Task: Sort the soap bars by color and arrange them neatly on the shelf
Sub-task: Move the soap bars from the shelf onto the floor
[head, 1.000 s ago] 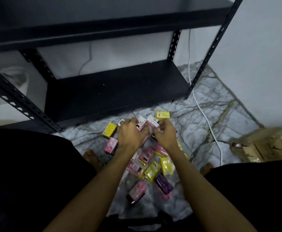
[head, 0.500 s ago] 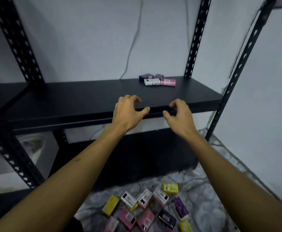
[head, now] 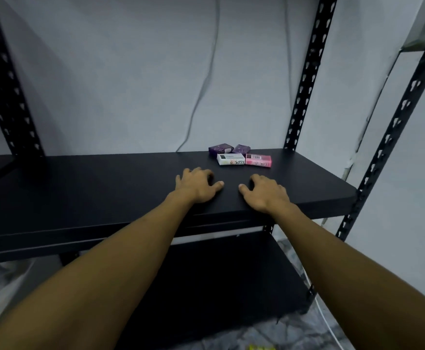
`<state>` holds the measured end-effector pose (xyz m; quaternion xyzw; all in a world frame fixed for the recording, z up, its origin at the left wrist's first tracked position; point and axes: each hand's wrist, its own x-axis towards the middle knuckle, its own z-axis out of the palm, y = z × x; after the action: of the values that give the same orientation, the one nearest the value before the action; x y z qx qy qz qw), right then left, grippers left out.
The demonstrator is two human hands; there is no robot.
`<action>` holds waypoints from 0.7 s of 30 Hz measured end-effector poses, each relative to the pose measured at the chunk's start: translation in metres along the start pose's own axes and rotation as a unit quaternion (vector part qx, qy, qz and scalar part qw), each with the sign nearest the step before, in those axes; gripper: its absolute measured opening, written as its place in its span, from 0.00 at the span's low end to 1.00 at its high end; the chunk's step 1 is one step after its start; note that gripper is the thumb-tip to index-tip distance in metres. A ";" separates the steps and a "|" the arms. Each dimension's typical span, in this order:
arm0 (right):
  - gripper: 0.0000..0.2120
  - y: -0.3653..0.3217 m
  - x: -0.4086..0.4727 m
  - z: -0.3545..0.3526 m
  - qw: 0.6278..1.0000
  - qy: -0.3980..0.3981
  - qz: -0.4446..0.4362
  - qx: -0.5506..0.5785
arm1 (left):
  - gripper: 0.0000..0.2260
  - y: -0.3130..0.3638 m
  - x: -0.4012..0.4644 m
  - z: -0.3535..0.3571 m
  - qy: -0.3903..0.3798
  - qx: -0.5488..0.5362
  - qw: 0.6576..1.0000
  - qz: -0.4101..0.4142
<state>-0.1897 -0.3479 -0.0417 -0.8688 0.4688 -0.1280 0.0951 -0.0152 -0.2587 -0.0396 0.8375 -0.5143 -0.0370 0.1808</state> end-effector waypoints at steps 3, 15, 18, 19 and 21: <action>0.36 0.003 0.030 0.003 0.999 -0.033 0.035 -0.019 | 0.30 0.005 0.025 0.008 0.043 -0.012 0.999 0.006; 0.38 0.011 0.095 0.017 0.996 0.067 0.050 0.012 | 0.31 -0.002 0.087 0.018 0.050 0.017 0.989 0.138; 0.29 0.006 0.087 0.014 0.990 0.123 0.032 -0.060 | 0.29 -0.001 0.084 0.018 0.080 0.027 0.986 0.144; 0.26 0.005 0.084 0.014 0.987 0.141 0.023 -0.076 | 0.27 -0.001 0.082 0.018 0.100 0.026 0.984 0.142; 0.19 0.005 0.082 0.013 0.985 0.161 0.003 -0.065 | 0.23 0.000 0.079 0.017 0.141 0.014 0.980 0.141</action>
<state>-0.1462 -0.4191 -0.0449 -0.8398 0.4880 -0.2351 -0.0376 0.0175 -0.3321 -0.0459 0.7560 -0.5970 0.1147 0.2428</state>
